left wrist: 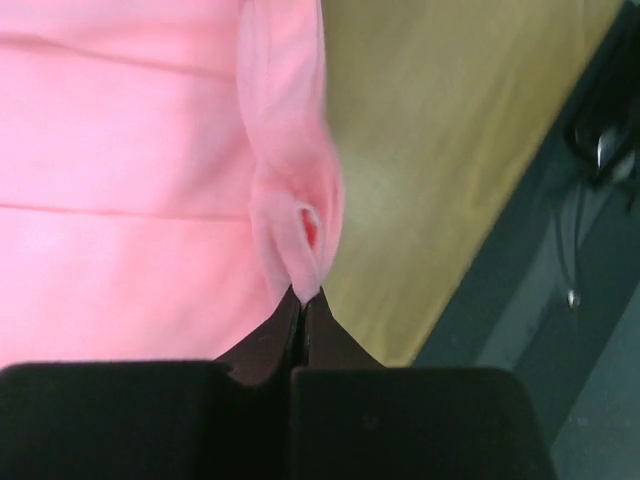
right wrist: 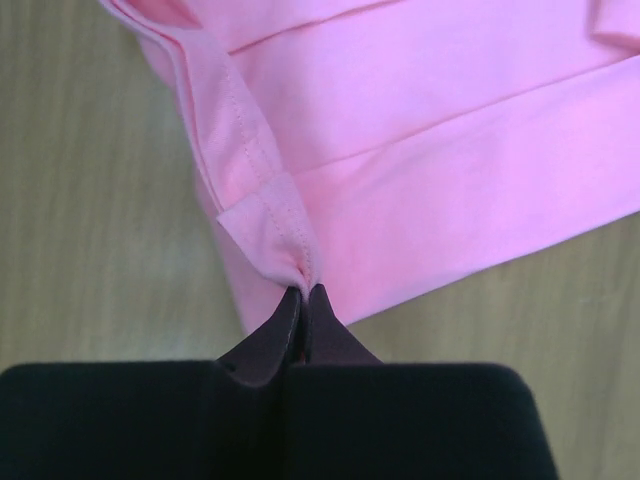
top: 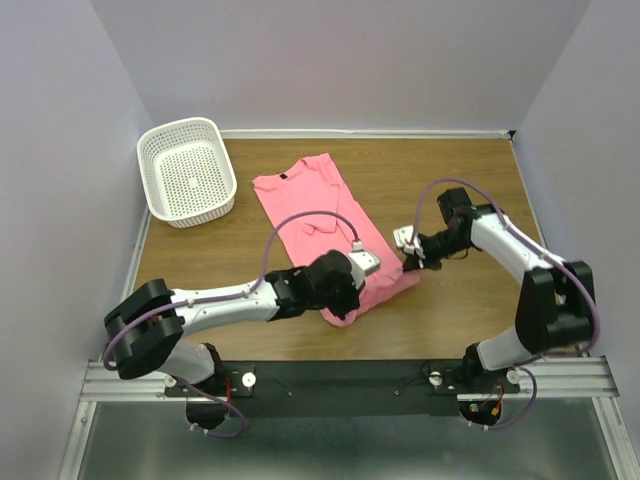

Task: Fold and stack the t-shirts

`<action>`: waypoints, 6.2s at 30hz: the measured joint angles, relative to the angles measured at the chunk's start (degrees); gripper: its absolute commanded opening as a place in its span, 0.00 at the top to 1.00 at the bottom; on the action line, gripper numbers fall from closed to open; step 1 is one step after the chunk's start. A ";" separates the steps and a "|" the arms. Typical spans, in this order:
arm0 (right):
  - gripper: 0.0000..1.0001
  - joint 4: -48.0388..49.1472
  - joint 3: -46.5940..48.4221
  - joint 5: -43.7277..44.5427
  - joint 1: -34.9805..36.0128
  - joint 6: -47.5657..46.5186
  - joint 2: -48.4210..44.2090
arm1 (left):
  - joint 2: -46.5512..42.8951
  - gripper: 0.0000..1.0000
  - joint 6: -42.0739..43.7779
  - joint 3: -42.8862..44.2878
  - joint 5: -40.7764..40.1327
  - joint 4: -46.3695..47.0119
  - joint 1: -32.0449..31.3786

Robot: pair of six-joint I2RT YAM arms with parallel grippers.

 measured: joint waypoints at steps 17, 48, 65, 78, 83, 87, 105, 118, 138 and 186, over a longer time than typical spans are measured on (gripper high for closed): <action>0.99 6.21 52.68 -2.80 9.55 28.89 43.17 | 4.50 1.00 5.42 7.23 7.78 1.42 35.39; 0.99 8.31 61.22 0.31 10.80 40.28 50.07 | 9.29 1.00 7.39 10.93 8.87 -1.25 38.99; 0.99 12.94 66.55 3.78 10.97 47.87 52.15 | 12.85 1.00 7.50 15.47 7.65 -2.54 41.68; 0.96 13.79 67.80 4.92 10.97 49.62 54.45 | 13.77 1.00 7.50 15.61 6.38 -3.10 41.86; 0.95 14.01 68.61 4.96 10.97 49.96 54.45 | 14.99 1.00 7.50 16.09 6.27 -3.45 41.86; 0.95 14.08 68.61 5.03 10.97 50.05 54.49 | 16.11 1.00 7.61 16.59 5.92 -3.82 41.86; 0.73 14.19 69.61 6.16 11.08 51.19 54.97 | 17.46 0.68 7.80 19.63 -0.31 -4.66 42.73; 0.41 25.49 62.03 21.42 10.47 69.44 50.64 | 3.21 0.32 1.22 12.98 -13.29 -2.89 42.97; 0.40 28.76 22.45 8.74 2.10 82.23 31.80 | -12.92 0.34 -35.89 -23.89 3.19 17.79 31.61; 0.63 22.14 3.58 4.94 -7.54 69.94 17.73 | -5.05 0.59 -33.40 -24.00 15.52 21.77 26.43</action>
